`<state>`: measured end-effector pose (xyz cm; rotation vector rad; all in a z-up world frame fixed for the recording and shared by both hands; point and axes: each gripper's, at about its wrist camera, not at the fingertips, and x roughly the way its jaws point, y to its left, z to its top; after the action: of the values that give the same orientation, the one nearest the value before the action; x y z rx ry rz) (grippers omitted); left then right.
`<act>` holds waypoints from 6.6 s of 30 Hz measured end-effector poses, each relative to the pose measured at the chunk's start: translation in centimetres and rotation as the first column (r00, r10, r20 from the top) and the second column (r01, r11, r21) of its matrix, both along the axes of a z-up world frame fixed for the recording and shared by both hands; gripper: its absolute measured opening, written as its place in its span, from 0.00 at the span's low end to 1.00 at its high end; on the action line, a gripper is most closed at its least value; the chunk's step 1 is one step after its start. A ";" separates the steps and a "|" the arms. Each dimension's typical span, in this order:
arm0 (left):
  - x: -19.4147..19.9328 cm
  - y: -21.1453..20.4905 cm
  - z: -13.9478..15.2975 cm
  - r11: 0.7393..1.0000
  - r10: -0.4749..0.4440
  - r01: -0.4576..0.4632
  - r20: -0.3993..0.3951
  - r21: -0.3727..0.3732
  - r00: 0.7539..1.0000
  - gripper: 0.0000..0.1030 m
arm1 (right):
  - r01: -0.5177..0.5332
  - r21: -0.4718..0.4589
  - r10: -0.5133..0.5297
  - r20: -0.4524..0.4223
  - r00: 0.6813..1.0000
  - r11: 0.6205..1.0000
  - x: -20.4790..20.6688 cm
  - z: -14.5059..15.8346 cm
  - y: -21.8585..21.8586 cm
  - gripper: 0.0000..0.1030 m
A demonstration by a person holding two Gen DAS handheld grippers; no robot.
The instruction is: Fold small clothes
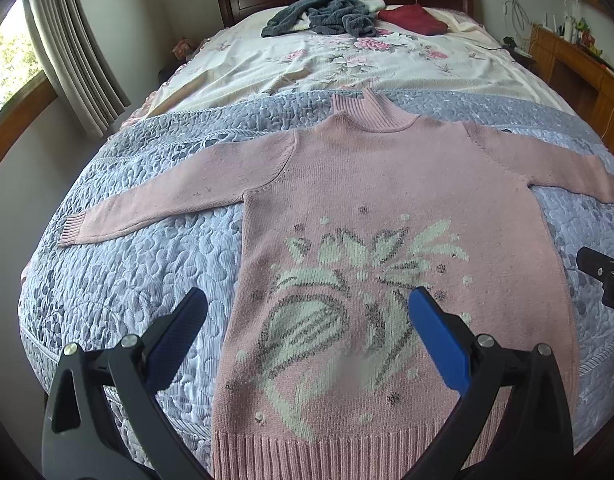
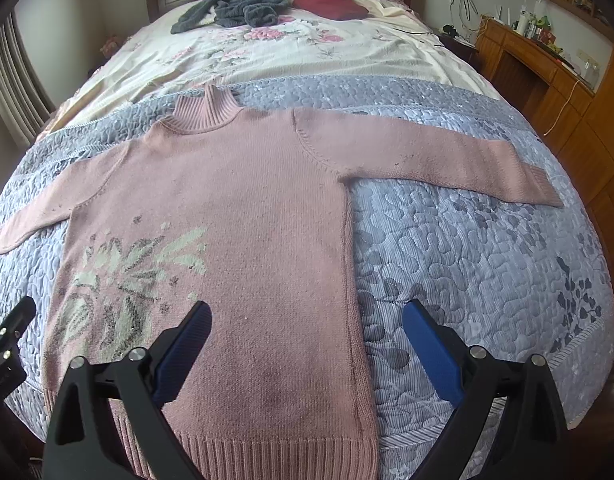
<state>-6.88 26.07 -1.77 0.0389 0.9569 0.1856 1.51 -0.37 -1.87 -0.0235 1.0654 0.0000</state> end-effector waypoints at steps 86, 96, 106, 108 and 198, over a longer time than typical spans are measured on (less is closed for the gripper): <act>12.4 -10.3 -5.5 1.000 -0.007 0.006 -0.086 -0.022 0.996 0.97 | 0.567 0.123 -0.554 -0.128 0.823 0.814 17.6 -7.8 -49.3 0.06; 11.4 -6.3 -5.9 0.997 0.052 -0.057 -0.092 -0.045 0.994 0.97 | 0.274 0.088 -0.280 0.058 0.958 0.958 20.6 -0.7 -36.0 0.06; 11.1 -3.6 -5.9 0.994 0.073 -0.080 -0.085 -0.080 0.994 0.97 | -0.088 0.123 0.080 0.070 0.994 0.989 22.6 -1.3 -15.0 0.06; 11.0 -3.1 -5.9 0.994 0.068 -0.075 -0.086 -0.076 0.994 0.97 | -0.129 0.125 0.122 0.061 0.991 0.984 22.6 -2.2 -12.1 0.06; 22.8 11.6 -14.1 0.900 0.199 -0.252 -0.178 -0.357 0.964 0.04 | -0.036 0.355 0.109 -0.190 0.976 0.934 20.5 -11.9 -11.5 0.35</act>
<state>15.96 37.62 -15.92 -0.4225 1.1221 0.2124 22.05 -11.90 -13.78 0.2649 1.2606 0.2652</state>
